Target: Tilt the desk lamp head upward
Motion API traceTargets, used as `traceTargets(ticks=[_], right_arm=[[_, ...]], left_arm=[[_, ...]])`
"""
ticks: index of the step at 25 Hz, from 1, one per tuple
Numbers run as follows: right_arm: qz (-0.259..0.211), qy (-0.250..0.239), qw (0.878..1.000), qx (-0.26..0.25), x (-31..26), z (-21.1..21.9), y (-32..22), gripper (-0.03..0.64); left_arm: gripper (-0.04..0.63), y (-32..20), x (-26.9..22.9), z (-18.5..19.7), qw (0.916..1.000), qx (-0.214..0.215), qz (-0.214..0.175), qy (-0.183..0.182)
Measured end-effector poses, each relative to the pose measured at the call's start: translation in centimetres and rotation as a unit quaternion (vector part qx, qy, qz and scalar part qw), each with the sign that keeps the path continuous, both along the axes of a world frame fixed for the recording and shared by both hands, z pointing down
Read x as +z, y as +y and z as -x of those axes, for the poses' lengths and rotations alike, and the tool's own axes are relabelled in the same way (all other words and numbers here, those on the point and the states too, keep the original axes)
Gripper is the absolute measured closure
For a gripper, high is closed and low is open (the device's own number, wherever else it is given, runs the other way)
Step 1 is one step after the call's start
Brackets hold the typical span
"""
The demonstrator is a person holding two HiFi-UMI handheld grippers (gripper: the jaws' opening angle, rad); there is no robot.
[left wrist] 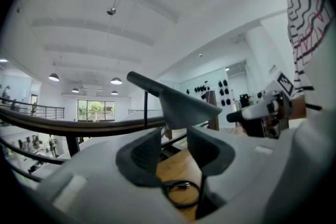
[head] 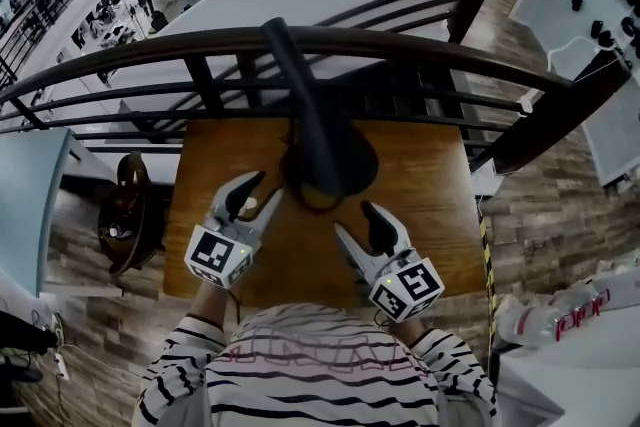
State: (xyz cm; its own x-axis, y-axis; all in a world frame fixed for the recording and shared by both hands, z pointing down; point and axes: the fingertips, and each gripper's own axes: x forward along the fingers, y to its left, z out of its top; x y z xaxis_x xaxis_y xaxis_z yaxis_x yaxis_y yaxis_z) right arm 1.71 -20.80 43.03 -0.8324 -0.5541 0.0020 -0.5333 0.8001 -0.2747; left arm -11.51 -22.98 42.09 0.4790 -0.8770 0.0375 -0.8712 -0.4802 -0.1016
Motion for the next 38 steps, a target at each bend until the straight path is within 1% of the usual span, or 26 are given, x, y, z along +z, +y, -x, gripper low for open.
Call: traceTargets(ticks=[4,7,14,20,28,34,38], right_arm=[[0.007,0.003,1.000,0.012,-0.3,1.3,-1.1,0.360],[0.007,0.003,1.000,0.017,-0.5,1.7,-1.5,0.360],[0.008,-0.002,1.000,0.024,-0.7,2.5,-2.5,0.360],[0.010,-0.013,0.999,0.034,-0.9,2.8,-2.6,0.360],[0.015,-0.017,0.998,0.054,-0.6,2.6,-2.7,0.359],[0.017,-0.019,0.998,0.063,-0.7,2.8,-2.9,0.360],[0.017,-0.022,0.997,0.070,-0.7,3.2,-3.0,0.360]], left_arm=[[0.442,-2.3,-1.2,1.8,0.9998,0.012,-0.011,-0.006],[0.442,-4.0,-2.1,2.4,0.9996,0.018,-0.016,-0.014],[0.442,-8.3,-2.5,2.7,0.9977,0.041,-0.012,-0.052],[0.442,-11.6,-2.4,3.1,0.9956,0.046,-0.011,-0.081],[0.442,-15.7,-0.8,2.5,0.9946,0.057,-0.002,-0.087],[0.442,-17.7,-0.2,1.6,0.9931,0.071,0.007,-0.093],[0.442,-18.3,0.4,1.5,0.9929,0.081,0.010,-0.086]])
